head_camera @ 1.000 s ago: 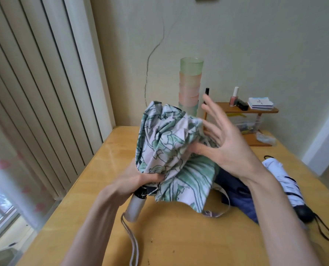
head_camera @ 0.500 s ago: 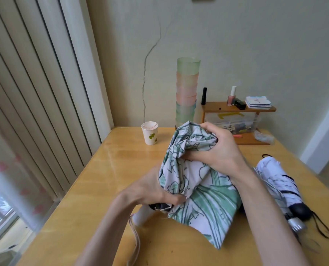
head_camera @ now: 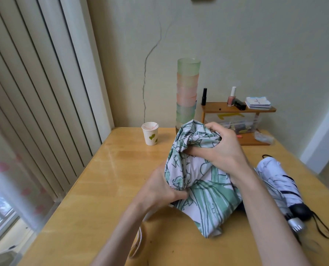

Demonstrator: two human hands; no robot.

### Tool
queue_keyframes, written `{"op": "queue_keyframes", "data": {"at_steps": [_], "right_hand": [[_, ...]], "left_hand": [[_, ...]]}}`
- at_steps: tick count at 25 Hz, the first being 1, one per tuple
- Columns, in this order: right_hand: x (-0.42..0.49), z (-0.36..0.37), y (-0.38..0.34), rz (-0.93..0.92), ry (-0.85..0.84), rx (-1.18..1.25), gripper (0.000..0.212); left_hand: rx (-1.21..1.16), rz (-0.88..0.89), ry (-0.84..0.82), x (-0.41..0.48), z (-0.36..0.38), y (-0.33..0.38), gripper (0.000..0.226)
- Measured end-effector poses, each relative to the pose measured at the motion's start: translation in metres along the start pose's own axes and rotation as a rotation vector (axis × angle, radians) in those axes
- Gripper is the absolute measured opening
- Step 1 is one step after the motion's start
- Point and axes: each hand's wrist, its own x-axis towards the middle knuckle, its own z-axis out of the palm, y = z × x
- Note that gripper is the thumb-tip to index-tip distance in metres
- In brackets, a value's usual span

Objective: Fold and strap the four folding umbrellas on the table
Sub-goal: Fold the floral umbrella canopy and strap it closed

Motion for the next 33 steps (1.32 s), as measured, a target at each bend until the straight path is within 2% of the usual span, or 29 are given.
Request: {"op": "queue_keyframes", "data": {"at_steps": [2, 5, 7, 10, 12, 15, 17, 18, 19, 21, 22, 23, 25, 28, 31, 33], "right_hand": [[0.000, -0.004, -0.002, -0.018, -0.053, -0.043, 0.060], [-0.004, -0.017, -0.010, -0.032, -0.227, -0.055, 0.073], [-0.006, -0.016, -0.017, -0.022, -0.275, -0.046, 0.075], [-0.005, -0.003, -0.019, -0.070, -0.173, -0.063, 0.060], [-0.005, 0.006, -0.017, -0.097, -0.058, -0.090, 0.042], [-0.006, 0.016, -0.013, -0.065, 0.144, -0.188, 0.029], [-0.006, 0.018, -0.013, -0.047, 0.166, -0.196, 0.026], [-0.005, 0.017, -0.012, -0.051, 0.121, -0.161, 0.024], [-0.004, 0.013, -0.013, -0.043, 0.045, -0.125, 0.030], [-0.002, 0.001, -0.014, 0.018, -0.101, -0.063, 0.064], [-0.002, -0.003, -0.013, 0.056, -0.140, -0.040, 0.073], [-0.003, -0.006, -0.012, 0.068, -0.174, -0.015, 0.072], [-0.004, -0.006, -0.008, 0.058, -0.216, 0.123, 0.052], [-0.004, -0.001, -0.007, 0.063, -0.088, 0.361, 0.028], [-0.005, 0.001, -0.010, 0.049, -0.004, 0.348, 0.028], [-0.004, -0.003, -0.010, 0.017, -0.036, 0.324, 0.039]], "left_hand": [[-0.031, 0.002, -0.016, 0.000, -0.001, 0.000, 0.043], [-0.059, -0.014, -0.050, 0.002, -0.008, 0.000, 0.048], [-0.050, -0.018, -0.100, 0.001, -0.013, 0.000, 0.052], [-0.032, -0.010, -0.256, -0.007, -0.015, 0.006, 0.066], [-0.021, 0.002, -0.294, -0.009, -0.016, 0.010, 0.072], [-0.010, 0.012, -0.233, -0.003, -0.011, 0.006, 0.059], [0.004, 0.009, -0.179, -0.002, -0.009, 0.002, 0.049], [-0.038, -0.001, -0.161, -0.002, -0.010, -0.001, 0.048], [-0.109, -0.008, -0.153, -0.003, -0.012, -0.002, 0.050], [-0.289, -0.031, -0.120, -0.005, -0.019, -0.003, 0.059], [-0.374, -0.044, -0.076, -0.006, -0.024, -0.005, 0.063], [-0.450, -0.057, -0.024, -0.006, -0.028, -0.006, 0.068], [-0.566, -0.079, 0.072, -0.007, -0.039, -0.010, 0.078], [-0.640, -0.089, 0.142, -0.010, -0.054, -0.016, 0.077], [-0.659, -0.103, 0.171, -0.010, -0.061, -0.015, 0.072], [-0.658, -0.112, 0.212, -0.008, -0.060, -0.011, 0.063]]}}
